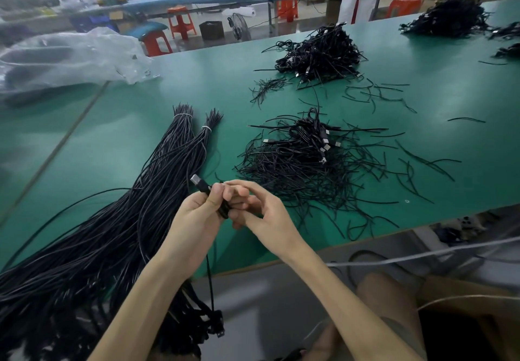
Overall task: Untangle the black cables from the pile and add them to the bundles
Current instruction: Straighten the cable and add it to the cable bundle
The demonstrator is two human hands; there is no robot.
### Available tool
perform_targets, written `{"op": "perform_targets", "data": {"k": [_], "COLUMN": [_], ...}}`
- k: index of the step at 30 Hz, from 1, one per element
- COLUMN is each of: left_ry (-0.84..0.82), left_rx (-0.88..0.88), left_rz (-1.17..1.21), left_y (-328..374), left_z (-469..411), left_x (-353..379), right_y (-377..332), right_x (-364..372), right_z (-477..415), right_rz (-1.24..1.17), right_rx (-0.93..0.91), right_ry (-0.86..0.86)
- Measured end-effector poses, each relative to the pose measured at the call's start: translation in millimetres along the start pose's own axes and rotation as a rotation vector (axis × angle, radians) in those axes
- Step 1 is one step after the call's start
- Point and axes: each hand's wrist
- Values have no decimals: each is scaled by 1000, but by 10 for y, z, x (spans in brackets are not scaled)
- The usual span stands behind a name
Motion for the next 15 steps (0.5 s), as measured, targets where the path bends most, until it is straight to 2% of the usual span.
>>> {"op": "perform_targets", "data": {"k": [5,12,15], "left_ry": [-126,20,-27], "left_rx": [-21,-14,22], "left_rz": [-72,-42,-54], "left_y": [19,-109,-129], "left_z": [-2,-16,-47], "left_x": [-84,-99,-65], "right_y": [31,50,45], "right_x": [-17,24,23], "right_z": [4,-14,-13], "right_rz": [-51,73,-11], "right_rx": [46,61,72], "right_ry": [-19,-34,4]}}
Point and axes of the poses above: each hand's wrist, its own z-axis away from the middle knuckle, its own x-axis out of the palm, y = z × x, and after that the axes turned 7 degrees about -y, right-handed
